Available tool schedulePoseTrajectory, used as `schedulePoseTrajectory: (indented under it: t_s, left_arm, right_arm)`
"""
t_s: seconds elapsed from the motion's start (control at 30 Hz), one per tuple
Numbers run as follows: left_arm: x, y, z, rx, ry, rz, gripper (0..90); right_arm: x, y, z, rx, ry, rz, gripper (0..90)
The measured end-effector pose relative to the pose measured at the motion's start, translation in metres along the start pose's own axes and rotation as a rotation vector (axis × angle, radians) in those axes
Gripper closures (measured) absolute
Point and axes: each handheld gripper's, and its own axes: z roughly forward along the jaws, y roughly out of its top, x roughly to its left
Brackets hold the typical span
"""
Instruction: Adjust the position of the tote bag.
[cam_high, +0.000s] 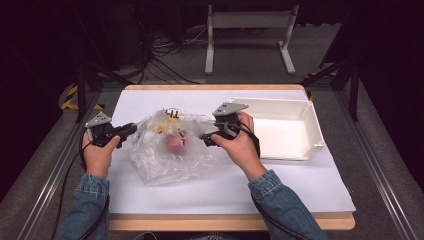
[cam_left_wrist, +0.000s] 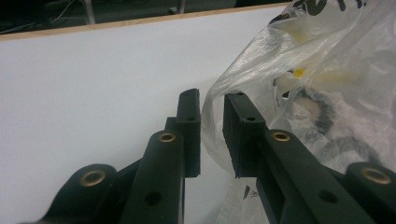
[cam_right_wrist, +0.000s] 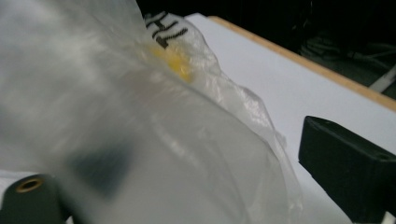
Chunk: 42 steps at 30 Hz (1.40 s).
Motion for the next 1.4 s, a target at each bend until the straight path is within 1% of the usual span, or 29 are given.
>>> schedulePoseTrajectory:
  t_s: [0.1, 0.17, 0.2, 0.23, 0.3, 0.33, 0.47, 0.57, 0.6, 0.73, 0.83, 0.9, 1.03, 1.13, 1.2, 1.23, 1.33, 1.37, 1.4]
  left_arm:
    - [-0.001, 0.000, 0.001, -0.005, -0.004, -0.005, 78.3]
    - [-0.001, 0.000, 0.002, 0.001, -0.002, -0.007, 78.5]
    - [-0.001, 0.000, 0.002, 0.001, -0.002, -0.007, 78.7]
    - [-0.001, 0.000, 0.002, 0.006, -0.003, -0.005, 78.7]
    - [0.000, -0.001, 0.004, 0.013, 0.000, -0.008, 79.2]
    - [0.000, -0.001, 0.004, 0.013, 0.000, -0.008, 79.4]
    - [0.001, -0.002, 0.005, 0.018, 0.012, -0.017, 79.9]
    - [0.003, -0.004, 0.006, 0.031, 0.020, -0.021, 80.1]
    - [0.003, -0.004, 0.006, 0.031, 0.018, -0.026, 80.1]
    - [0.002, -0.003, 0.008, 0.033, 0.023, -0.035, 80.2]
    - [0.003, -0.003, 0.009, 0.040, 0.033, -0.029, 80.1]
    - [0.003, -0.004, 0.011, 0.046, 0.037, -0.044, 80.1]
    - [0.003, -0.004, 0.012, 0.044, 0.036, -0.045, 80.0]
    - [0.001, -0.002, 0.013, 0.043, 0.030, -0.037, 79.9]
    - [0.000, -0.001, 0.013, 0.042, 0.026, -0.024, 79.7]
    - [-0.001, -0.001, 0.013, 0.041, 0.024, -0.021, 79.6]
    - [-0.002, 0.000, 0.013, 0.042, 0.020, -0.015, 79.4]
    - [-0.004, 0.001, 0.013, 0.039, 0.019, -0.023, 79.4]
    - [-0.004, 0.001, 0.013, 0.038, 0.018, -0.022, 79.4]
  right_arm:
    - [0.001, 0.004, -0.014, -0.058, 0.003, -0.012, 7.4]
    - [0.002, 0.007, -0.025, -0.090, 0.004, -0.018, 7.3]
    - [0.002, 0.008, -0.030, -0.102, 0.005, -0.023, 7.3]
    - [0.002, 0.008, -0.030, -0.102, 0.005, -0.023, 7.3]
    - [0.005, 0.012, -0.045, -0.131, 0.009, -0.037, 6.8]
    - [0.005, 0.012, -0.045, -0.131, 0.009, -0.037, 6.8]
    - [0.009, 0.014, -0.060, -0.157, 0.014, -0.048, 5.9]
    - [0.013, 0.013, -0.070, -0.167, 0.024, -0.048, 5.4]
    - [0.016, 0.013, -0.074, -0.166, 0.034, -0.050, 5.3]
    - [0.027, 0.010, -0.082, -0.154, 0.043, -0.067, 7.2]
    - [0.037, 0.011, -0.086, -0.163, 0.060, -0.077, 7.5]
    - [0.042, 0.012, -0.088, -0.175, 0.064, -0.083, 7.5]
    - [0.054, 0.014, -0.088, -0.196, 0.089, -0.100, 9.2]
    - [0.065, 0.016, -0.083, -0.197, 0.130, -0.120, 12.0]
    - [0.072, 0.016, -0.076, -0.186, 0.161, -0.131, 15.3]
    - [0.076, 0.016, -0.069, -0.168, 0.187, -0.139, 15.9]
    - [0.085, 0.015, -0.053, -0.136, 0.224, -0.146, 16.1]
    - [0.088, 0.014, -0.047, -0.124, 0.233, -0.149, 16.1]
    - [0.091, 0.013, -0.041, -0.114, 0.245, -0.153, 16.1]
